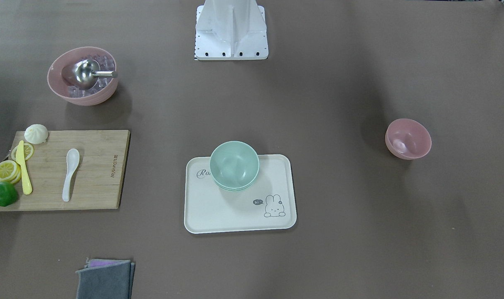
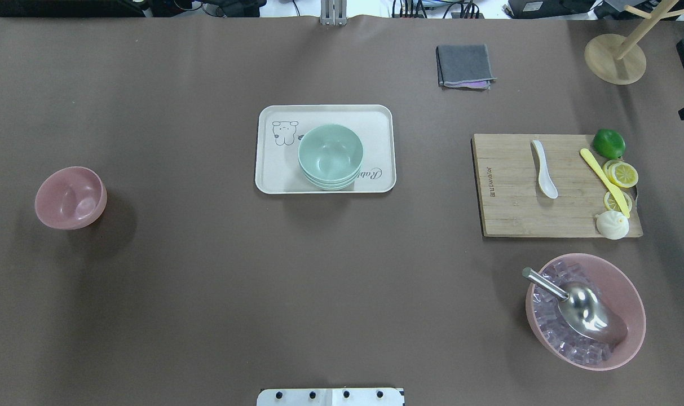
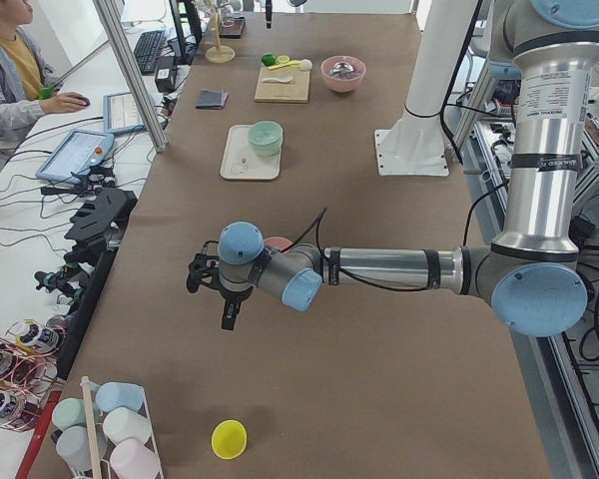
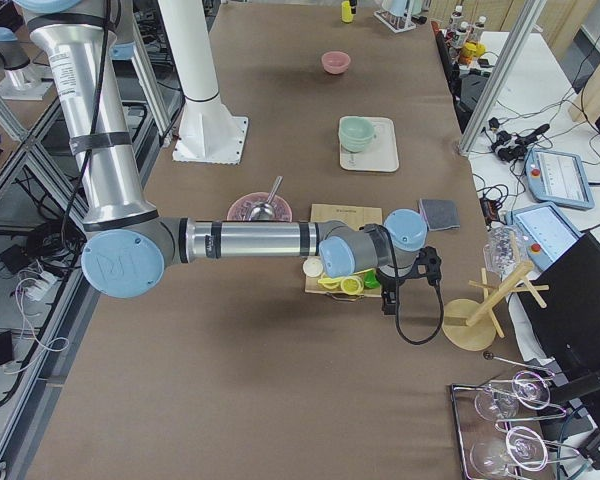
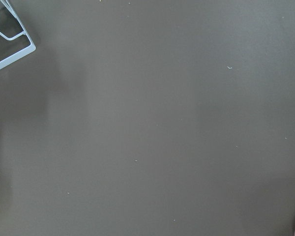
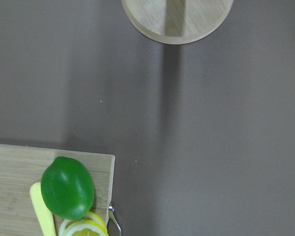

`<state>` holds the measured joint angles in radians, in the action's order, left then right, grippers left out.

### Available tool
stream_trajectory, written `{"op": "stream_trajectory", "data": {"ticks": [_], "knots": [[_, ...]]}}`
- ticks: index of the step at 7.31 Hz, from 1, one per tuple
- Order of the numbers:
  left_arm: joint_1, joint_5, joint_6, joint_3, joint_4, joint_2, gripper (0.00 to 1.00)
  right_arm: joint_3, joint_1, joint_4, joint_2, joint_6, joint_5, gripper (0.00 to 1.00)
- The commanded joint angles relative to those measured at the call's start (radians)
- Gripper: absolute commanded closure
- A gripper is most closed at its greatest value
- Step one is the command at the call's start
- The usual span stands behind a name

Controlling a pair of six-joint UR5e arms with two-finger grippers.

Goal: Stack pink bowl on green and place spoon

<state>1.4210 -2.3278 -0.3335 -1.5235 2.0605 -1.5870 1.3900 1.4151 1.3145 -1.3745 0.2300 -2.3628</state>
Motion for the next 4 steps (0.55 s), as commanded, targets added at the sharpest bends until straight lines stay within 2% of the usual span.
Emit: {"op": "stream_trajectory", "data": {"ticks": [1, 4], "knots": [[0.001, -0.001, 0.014, -0.012, 0.039, 0.037, 0.02, -0.006, -0.001, 0.000, 0.000, -0.014, 0.014, 0.00], [0.001, -0.001, 0.013, -0.012, 0.039, 0.038, 0.02, -0.008, -0.001, 0.000, 0.005, -0.014, 0.013, 0.00]]}}
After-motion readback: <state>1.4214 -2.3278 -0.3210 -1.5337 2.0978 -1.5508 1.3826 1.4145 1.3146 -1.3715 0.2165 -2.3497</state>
